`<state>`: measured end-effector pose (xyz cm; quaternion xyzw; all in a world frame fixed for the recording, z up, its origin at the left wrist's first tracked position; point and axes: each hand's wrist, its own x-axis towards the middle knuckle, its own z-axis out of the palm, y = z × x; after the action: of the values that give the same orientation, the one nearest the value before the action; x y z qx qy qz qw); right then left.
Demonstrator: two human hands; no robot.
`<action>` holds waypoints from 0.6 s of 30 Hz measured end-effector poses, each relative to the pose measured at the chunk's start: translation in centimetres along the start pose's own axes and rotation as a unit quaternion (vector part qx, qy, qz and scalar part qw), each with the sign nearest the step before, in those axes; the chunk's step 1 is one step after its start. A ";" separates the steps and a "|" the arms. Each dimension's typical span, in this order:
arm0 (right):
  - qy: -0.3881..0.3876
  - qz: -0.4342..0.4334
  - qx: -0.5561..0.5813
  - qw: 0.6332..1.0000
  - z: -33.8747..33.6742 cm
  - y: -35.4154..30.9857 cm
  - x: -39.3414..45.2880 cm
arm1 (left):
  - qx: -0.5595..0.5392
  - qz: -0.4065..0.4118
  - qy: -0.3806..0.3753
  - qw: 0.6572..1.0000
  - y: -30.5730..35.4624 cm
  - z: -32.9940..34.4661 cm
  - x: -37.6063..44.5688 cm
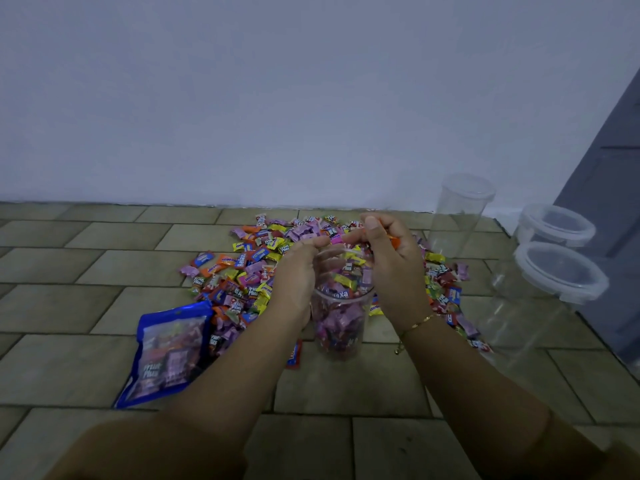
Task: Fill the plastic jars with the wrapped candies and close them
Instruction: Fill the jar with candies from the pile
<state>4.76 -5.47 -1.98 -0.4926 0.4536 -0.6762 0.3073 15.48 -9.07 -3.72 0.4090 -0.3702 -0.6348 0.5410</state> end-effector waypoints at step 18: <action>-0.047 0.025 0.078 0.996 -1.0 0.3 -0.6 | 0.017 0.004 0.022 1.000 0.4 0.5 -0.5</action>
<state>3.99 -4.71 -2.59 -0.4867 0.3966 -0.6779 0.3825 15.21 -8.60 -3.10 0.4306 -0.3706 -0.6171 0.5444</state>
